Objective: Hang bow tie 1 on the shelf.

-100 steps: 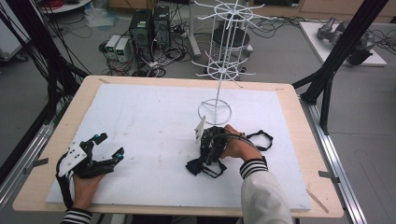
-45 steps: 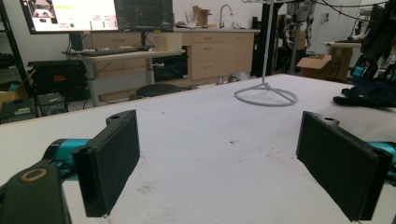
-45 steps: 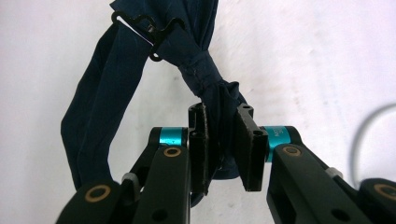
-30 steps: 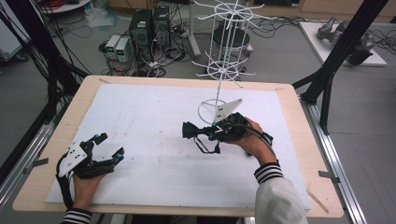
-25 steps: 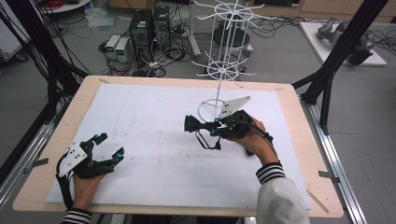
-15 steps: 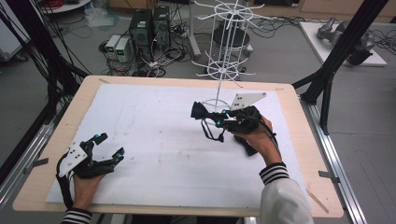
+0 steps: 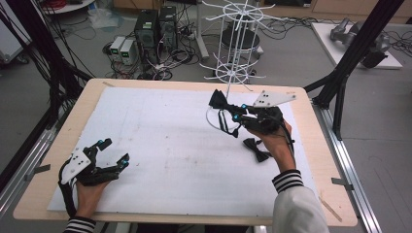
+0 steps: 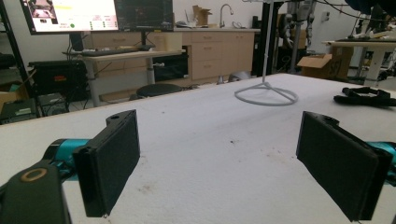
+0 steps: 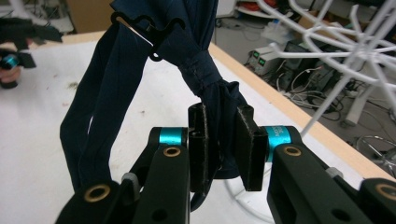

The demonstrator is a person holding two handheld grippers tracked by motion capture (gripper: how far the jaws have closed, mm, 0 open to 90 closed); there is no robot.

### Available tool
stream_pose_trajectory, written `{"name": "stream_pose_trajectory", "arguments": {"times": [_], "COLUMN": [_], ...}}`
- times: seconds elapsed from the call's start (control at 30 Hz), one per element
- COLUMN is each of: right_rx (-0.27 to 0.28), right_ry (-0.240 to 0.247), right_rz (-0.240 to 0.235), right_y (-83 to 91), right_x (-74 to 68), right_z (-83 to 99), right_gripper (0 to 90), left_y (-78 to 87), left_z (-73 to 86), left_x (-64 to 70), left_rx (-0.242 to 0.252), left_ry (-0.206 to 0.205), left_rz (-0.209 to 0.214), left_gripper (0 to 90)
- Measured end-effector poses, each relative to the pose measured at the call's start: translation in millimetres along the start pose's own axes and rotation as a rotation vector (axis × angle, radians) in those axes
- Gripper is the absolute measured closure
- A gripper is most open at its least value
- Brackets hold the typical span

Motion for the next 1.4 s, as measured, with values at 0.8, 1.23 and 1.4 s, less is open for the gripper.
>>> {"name": "stream_pose_trajectory", "arguments": {"times": [0.8,1.23,1.4], "right_rx": [0.142,0.174,0.181], "right_ry": [-0.129,-0.144,-0.158], "right_rz": [0.174,0.270,0.319], "right_y": [35.3,47.1,48.2], "right_x": [13.4,20.1,25.4], "right_z": [1.1,2.9,3.4], "right_gripper": [78.0,78.7,78.7], "left_y": [0.0,0.0,-0.1], "left_z": [-0.1,0.0,0.0], "left_x": [0.2,0.1,-0.2], "left_rx": [0.001,0.001,0.000], "left_ry": [-0.003,0.000,0.001], "left_rz": [0.001,0.000,0.000], "left_gripper": [13.9,13.9,13.9]}}
Point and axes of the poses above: each handheld gripper's, and its own axes: y roughly backward along the jaws, z roughly out of its underside, x roughly to its right, the point moved 3 cm from there along -y, roughly forward along the jaws, and after that the axes turned 14 degrees about -z, right-handed, at the moved point
